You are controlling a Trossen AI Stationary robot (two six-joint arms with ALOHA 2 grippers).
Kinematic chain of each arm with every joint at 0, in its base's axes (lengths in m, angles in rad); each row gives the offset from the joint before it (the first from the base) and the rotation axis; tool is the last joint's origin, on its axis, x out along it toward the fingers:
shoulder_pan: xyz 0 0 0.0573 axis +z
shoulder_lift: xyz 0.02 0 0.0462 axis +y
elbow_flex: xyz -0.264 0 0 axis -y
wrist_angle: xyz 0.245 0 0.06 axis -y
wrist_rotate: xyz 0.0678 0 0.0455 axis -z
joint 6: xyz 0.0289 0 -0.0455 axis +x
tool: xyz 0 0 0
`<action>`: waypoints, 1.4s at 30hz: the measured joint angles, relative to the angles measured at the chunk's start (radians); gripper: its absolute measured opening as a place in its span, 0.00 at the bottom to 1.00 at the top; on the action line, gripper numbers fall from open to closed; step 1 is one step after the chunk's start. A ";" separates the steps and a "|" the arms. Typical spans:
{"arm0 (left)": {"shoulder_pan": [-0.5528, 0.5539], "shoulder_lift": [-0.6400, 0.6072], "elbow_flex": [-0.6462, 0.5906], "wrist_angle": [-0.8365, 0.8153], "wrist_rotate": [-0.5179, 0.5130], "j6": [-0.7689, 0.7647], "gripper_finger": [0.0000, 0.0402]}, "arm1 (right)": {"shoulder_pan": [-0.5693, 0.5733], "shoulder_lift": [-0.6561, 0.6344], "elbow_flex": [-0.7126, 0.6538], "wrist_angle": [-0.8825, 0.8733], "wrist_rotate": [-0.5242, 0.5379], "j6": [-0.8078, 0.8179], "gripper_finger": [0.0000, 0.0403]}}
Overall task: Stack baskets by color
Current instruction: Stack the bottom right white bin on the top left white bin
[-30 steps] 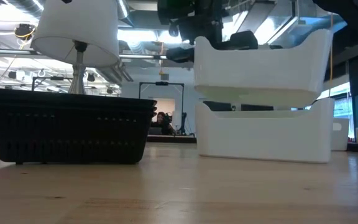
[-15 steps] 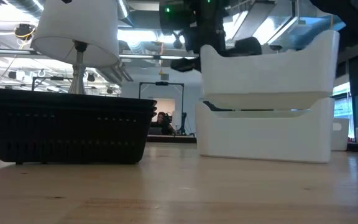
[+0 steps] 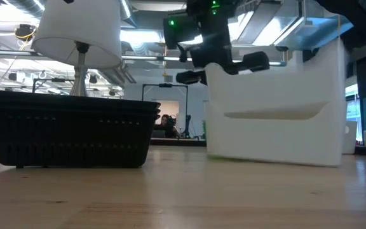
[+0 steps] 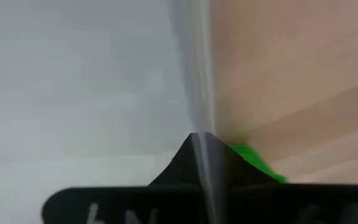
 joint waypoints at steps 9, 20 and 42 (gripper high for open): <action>0.004 0.000 0.000 0.000 0.002 0.001 0.00 | 0.000 0.000 0.046 -0.012 0.003 0.028 0.00; 0.004 0.000 0.000 0.000 0.013 0.008 0.00 | 0.000 0.000 0.034 0.042 -0.036 0.030 0.05; 0.004 0.000 0.000 0.000 0.026 0.008 0.00 | 0.002 0.000 0.034 0.071 -0.086 0.153 0.03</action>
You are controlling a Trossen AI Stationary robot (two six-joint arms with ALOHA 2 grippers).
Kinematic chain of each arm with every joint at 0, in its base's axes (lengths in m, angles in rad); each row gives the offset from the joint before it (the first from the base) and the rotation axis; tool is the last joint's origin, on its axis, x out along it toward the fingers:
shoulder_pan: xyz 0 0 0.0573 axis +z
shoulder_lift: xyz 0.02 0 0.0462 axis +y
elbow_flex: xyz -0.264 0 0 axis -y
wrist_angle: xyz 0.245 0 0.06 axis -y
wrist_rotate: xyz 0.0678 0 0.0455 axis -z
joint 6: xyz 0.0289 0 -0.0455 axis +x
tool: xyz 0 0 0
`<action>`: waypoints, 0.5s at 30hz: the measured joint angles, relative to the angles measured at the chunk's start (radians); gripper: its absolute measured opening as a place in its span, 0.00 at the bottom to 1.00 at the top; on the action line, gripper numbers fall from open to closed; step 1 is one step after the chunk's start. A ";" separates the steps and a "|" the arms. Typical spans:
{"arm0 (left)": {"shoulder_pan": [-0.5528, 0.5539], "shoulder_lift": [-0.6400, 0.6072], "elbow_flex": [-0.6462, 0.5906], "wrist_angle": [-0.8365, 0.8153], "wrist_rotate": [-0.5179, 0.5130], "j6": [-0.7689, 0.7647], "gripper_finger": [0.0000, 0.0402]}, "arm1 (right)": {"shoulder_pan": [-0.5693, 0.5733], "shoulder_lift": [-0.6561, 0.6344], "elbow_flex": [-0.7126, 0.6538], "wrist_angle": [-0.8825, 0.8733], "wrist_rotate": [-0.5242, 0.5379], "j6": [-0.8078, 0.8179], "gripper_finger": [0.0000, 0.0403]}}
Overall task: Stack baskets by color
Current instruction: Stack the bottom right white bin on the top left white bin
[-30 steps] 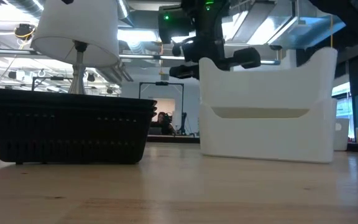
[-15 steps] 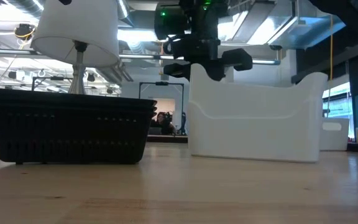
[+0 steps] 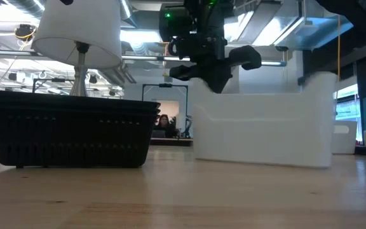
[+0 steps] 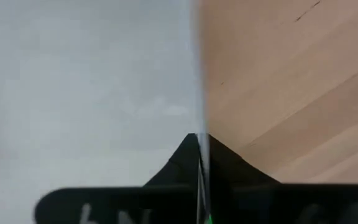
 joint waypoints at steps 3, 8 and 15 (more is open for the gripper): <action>0.000 0.000 0.000 0.000 0.000 0.000 0.00 | 0.000 0.000 0.000 0.012 -0.006 0.014 0.02; 0.000 0.000 0.000 0.000 0.000 0.000 0.00 | 0.000 0.000 0.000 0.035 -0.075 0.047 0.10; 0.000 0.000 0.000 0.000 0.000 0.000 0.00 | 0.006 0.000 0.000 0.037 -0.070 0.057 0.15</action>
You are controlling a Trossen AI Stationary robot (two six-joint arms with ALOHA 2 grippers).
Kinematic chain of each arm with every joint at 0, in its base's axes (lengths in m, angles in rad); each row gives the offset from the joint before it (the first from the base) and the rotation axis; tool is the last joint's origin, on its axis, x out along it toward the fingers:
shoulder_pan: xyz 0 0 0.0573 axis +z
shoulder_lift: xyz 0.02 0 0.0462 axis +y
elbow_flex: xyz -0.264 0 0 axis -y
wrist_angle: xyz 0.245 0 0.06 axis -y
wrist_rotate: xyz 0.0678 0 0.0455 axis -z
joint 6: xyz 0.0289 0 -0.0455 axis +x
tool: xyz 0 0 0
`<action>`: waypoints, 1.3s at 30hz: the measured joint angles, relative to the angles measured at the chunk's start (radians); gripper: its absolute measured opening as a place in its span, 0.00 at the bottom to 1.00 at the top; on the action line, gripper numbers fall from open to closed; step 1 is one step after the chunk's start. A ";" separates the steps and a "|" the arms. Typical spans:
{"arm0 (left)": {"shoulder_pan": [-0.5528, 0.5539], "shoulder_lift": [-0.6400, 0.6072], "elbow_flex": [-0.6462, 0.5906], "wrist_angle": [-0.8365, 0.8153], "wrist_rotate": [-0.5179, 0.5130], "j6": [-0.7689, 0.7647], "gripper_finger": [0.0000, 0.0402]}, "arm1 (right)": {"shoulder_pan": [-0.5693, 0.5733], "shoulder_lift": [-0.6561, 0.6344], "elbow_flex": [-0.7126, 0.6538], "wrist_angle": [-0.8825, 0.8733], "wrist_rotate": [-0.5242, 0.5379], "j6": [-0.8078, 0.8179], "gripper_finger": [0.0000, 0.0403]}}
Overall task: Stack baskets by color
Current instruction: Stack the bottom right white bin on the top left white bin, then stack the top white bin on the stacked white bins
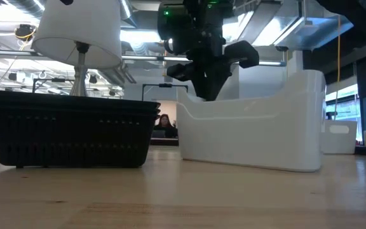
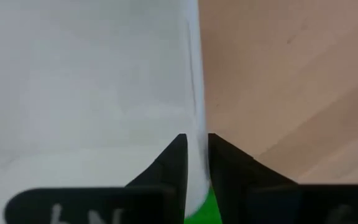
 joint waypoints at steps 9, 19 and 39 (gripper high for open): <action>0.000 0.000 0.000 0.000 0.000 0.001 0.00 | 0.012 -0.001 0.111 -0.237 -0.005 0.069 0.16; 0.000 0.000 0.000 -0.001 0.000 0.001 0.00 | 0.012 -0.101 0.134 -0.294 -0.079 0.163 0.16; 0.000 0.000 0.000 0.000 -0.061 0.050 0.00 | 0.006 -0.672 -0.416 -0.229 0.342 1.057 0.14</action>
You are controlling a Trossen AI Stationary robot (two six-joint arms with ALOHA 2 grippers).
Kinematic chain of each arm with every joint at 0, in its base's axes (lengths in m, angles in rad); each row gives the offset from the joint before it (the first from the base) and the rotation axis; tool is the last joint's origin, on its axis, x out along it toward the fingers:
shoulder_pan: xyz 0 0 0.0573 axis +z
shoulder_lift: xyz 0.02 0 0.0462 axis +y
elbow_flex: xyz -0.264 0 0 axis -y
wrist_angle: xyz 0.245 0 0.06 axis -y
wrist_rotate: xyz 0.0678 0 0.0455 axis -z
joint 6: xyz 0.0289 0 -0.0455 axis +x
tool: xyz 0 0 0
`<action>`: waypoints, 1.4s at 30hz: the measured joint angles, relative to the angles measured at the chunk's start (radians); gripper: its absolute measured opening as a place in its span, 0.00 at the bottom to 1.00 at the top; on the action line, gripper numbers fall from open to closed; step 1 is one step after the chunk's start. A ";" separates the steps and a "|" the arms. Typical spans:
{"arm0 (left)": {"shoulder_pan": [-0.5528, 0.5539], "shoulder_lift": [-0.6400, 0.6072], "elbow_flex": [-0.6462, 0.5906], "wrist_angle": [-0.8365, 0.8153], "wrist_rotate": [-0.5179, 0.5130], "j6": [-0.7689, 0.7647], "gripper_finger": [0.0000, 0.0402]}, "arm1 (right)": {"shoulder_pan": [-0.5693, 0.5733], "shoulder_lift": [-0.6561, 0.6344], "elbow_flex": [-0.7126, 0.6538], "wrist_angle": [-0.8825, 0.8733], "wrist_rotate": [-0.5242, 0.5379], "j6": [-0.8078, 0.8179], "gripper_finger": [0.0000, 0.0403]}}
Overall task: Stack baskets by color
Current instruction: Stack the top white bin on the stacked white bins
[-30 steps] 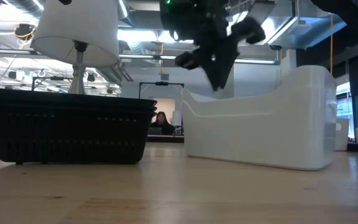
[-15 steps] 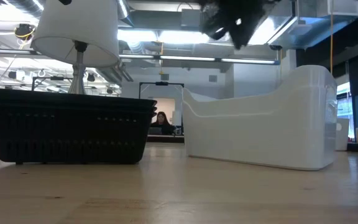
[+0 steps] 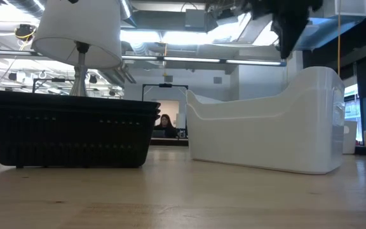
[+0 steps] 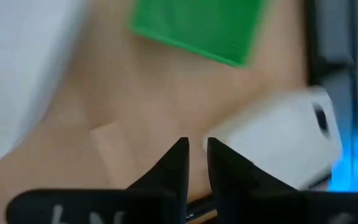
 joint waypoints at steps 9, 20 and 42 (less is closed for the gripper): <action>0.017 0.000 0.000 0.004 0.001 0.004 0.00 | -0.014 -0.083 -0.153 0.024 0.127 0.463 0.14; 0.044 0.000 0.000 0.041 0.003 0.088 0.00 | -0.073 -0.079 -0.187 0.023 0.125 0.479 0.08; 0.081 0.000 0.000 0.092 0.012 0.215 0.00 | -0.335 -0.079 -0.187 0.145 0.093 0.461 0.33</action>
